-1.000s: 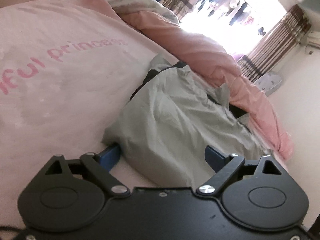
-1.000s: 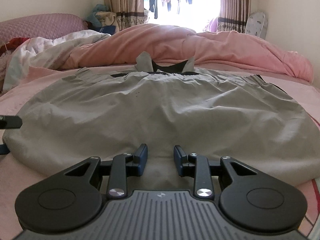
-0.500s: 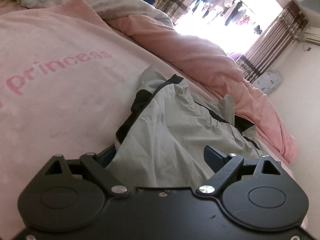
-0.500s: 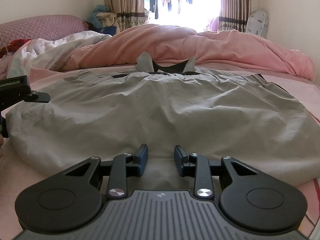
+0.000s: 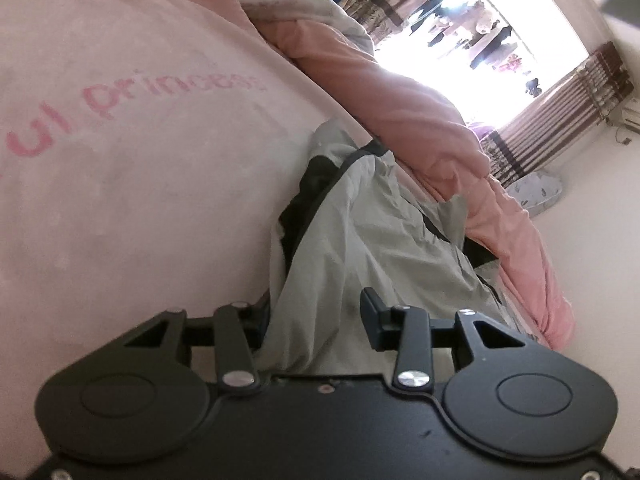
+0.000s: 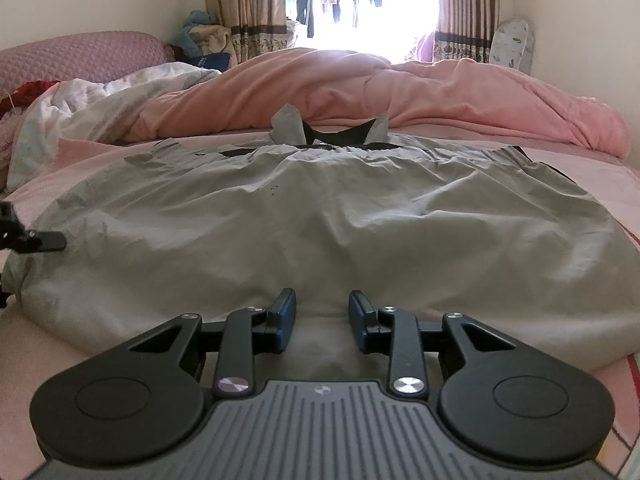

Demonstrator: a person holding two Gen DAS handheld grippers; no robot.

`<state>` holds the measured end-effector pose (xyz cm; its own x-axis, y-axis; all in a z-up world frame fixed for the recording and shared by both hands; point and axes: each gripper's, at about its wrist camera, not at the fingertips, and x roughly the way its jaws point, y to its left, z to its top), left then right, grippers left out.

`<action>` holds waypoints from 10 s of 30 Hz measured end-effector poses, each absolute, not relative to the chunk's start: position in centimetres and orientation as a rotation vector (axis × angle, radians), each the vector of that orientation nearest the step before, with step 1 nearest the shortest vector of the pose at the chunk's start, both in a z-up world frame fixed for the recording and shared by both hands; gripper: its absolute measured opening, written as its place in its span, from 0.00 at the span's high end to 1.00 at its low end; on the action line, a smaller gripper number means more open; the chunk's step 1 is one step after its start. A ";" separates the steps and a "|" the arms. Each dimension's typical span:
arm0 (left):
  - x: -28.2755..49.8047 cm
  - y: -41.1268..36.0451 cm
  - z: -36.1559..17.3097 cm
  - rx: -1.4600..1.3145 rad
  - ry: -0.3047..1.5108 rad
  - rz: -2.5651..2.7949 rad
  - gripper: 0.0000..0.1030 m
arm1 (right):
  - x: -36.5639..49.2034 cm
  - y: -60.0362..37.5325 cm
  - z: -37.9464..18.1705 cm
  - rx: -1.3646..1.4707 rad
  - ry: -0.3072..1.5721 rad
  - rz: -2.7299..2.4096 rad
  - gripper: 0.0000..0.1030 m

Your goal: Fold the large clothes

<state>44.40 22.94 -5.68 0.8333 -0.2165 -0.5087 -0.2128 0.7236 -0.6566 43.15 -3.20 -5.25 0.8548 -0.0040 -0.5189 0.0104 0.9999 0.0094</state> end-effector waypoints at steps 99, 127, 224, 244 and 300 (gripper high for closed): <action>43.3 -3.7 -3.0 -0.020 0.701 -0.366 0.55 | 38.4 -31.2 -7.2 0.688 0.481 -0.167 0.92; 58.9 -5.1 2.6 -0.181 0.666 -0.460 0.44 | 56.9 -34.2 0.9 0.506 0.533 0.056 0.99; 44.7 -4.3 1.1 -0.159 0.710 -0.415 0.69 | 38.5 -27.3 -2.8 0.363 0.569 -0.124 0.85; 49.1 -9.1 0.2 -0.095 0.705 -0.445 0.68 | 43.0 -27.3 -3.5 0.297 0.572 -0.107 0.90; 61.1 1.4 -3.8 -0.650 0.858 -0.653 0.00 | 51.5 -37.8 -6.4 0.779 0.609 0.353 0.17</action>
<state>61.11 1.37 -3.81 0.4912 -0.7379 -0.4628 0.2500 0.6285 -0.7366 51.47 -37.79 -6.35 0.7742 0.5075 -0.3782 -0.0750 0.6669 0.7413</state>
